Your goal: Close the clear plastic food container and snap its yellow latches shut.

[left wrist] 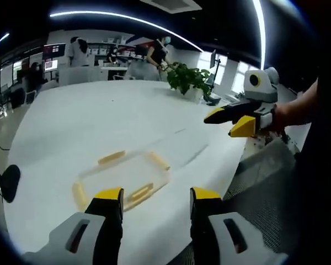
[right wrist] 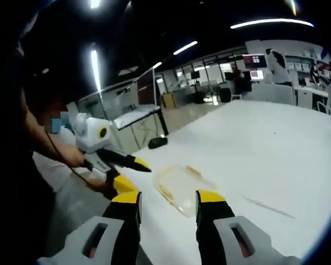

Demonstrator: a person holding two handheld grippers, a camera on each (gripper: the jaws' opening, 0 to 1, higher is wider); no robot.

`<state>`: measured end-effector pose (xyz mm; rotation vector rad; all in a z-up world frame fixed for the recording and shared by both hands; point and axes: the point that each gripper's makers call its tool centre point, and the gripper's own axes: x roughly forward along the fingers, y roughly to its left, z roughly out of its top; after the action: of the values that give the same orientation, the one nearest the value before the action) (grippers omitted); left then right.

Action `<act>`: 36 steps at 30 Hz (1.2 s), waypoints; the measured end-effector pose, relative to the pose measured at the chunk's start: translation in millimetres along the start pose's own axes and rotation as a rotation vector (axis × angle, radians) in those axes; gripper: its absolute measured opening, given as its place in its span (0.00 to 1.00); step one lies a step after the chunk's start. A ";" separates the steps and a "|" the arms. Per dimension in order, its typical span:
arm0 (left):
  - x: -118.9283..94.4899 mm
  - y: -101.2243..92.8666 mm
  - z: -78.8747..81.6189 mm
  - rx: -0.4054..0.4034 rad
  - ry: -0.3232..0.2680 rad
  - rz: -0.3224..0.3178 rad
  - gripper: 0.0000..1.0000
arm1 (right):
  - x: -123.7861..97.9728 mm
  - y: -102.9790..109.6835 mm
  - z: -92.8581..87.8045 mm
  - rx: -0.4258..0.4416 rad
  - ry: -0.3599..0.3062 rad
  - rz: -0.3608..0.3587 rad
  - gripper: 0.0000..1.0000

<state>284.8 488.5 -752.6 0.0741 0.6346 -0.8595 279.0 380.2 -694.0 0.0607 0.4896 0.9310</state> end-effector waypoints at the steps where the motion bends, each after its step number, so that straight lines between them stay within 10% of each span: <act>1: 0.2 1.8 -1.1 0.002 0.004 0.001 0.48 | 1.5 -0.9 -0.2 -0.007 0.005 -0.001 0.38; 36: 3.1 47.7 -7.4 0.108 0.110 -0.056 0.48 | 32.6 -14.6 -16.3 -0.109 0.149 0.032 0.34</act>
<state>317.3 520.3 -769.2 0.2027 0.6956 -0.9477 299.1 394.3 -724.6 -0.1003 0.5763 0.9963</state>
